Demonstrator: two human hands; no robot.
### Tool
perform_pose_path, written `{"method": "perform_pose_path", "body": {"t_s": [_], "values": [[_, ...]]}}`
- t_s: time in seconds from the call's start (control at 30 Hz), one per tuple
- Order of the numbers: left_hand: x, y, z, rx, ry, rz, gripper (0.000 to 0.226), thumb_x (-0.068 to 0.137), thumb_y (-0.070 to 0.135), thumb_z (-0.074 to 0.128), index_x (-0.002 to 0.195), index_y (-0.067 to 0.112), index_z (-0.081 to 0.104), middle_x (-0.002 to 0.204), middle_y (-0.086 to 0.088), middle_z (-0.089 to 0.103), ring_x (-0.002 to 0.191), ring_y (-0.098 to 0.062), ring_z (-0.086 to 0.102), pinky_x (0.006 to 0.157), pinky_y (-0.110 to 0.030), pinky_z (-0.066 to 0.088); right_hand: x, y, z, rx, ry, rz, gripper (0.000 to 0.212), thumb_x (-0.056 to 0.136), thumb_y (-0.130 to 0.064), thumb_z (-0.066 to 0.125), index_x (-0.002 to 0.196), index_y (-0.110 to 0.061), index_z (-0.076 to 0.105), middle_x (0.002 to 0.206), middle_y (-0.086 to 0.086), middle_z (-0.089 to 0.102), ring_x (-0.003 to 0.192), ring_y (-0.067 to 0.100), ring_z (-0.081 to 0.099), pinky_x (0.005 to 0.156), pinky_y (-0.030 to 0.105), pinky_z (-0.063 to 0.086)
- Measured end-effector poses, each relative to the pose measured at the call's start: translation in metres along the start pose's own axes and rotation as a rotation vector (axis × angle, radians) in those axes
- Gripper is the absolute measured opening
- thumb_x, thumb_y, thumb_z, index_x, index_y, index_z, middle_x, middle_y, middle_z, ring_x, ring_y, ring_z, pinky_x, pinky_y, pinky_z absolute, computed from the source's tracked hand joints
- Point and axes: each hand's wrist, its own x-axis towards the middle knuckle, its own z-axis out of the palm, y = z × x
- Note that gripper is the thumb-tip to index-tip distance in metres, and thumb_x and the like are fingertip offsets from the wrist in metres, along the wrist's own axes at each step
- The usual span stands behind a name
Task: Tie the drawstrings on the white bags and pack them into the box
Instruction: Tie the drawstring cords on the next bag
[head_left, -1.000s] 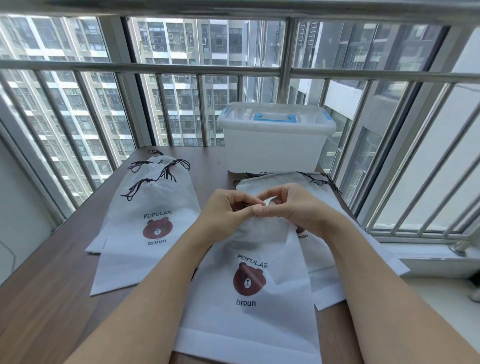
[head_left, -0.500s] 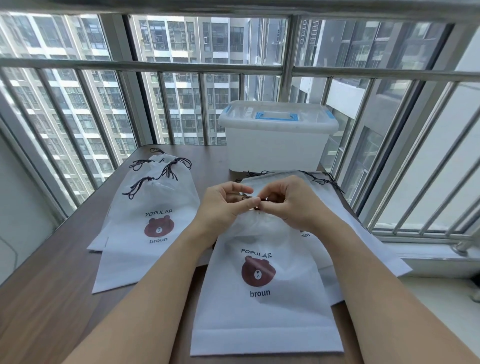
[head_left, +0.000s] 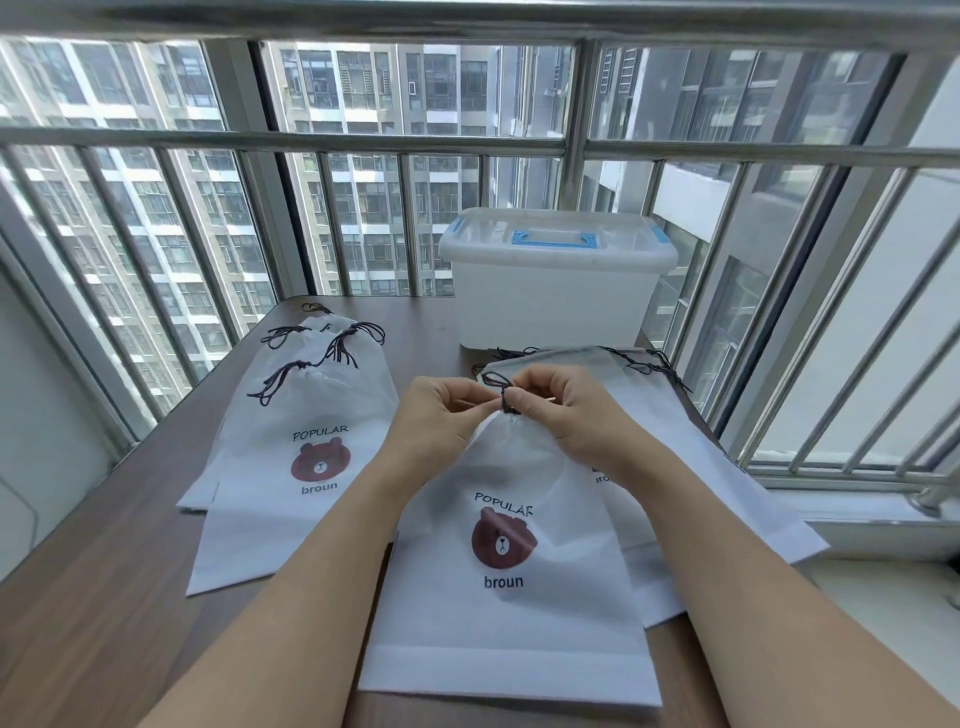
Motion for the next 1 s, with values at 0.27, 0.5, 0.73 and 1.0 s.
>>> {"method": "perform_pose_path", "body": {"t_s": [0.27,0.5,0.73,1.0], "values": [[-0.002,0.004,0.001,-0.068,-0.096,-0.095,0.012,0.092,0.014,0.069,0.096,0.013,0.079,0.098,-0.007,0.078,0.094,-0.015,0.069,0.091,-0.028,0.052,0.002,0.007,0.004,-0.16,0.033,-0.013,0.017,0.099,-0.015,0.062,0.083,-0.016,0.065,0.073,-0.005,0.061,0.066,0.009,0.049,0.065,0.025,0.04],[-0.004,0.005,-0.003,-0.099,-0.22,-0.156,0.021,0.085,0.022,0.077,0.104,0.013,0.078,0.106,-0.006,0.076,0.098,-0.011,0.067,0.092,-0.026,0.044,0.0,-0.002,0.008,0.099,0.021,0.077,0.02,0.102,-0.009,0.055,0.082,-0.008,0.058,0.072,-0.002,0.052,0.066,0.006,0.044,0.06,0.015,0.035],[-0.005,0.007,0.003,-0.182,-0.122,-0.212,0.013,0.085,0.011,0.075,0.097,0.011,0.079,0.103,-0.008,0.077,0.095,-0.011,0.064,0.086,-0.027,0.042,0.001,0.001,0.007,-0.036,0.084,0.019,0.024,0.099,-0.01,0.061,0.077,-0.019,0.058,0.072,0.001,0.054,0.063,0.008,0.042,0.058,0.019,0.034],[-0.004,0.007,-0.002,-0.155,-0.092,-0.209,0.013,0.085,0.01,0.075,0.097,0.009,0.079,0.099,-0.011,0.076,0.085,-0.01,0.063,0.08,-0.025,0.046,0.0,-0.002,0.018,-0.466,0.216,-0.239,0.023,0.095,-0.012,0.065,0.081,-0.026,0.054,0.063,-0.017,0.054,0.059,-0.001,0.051,0.057,0.012,0.035]]}}
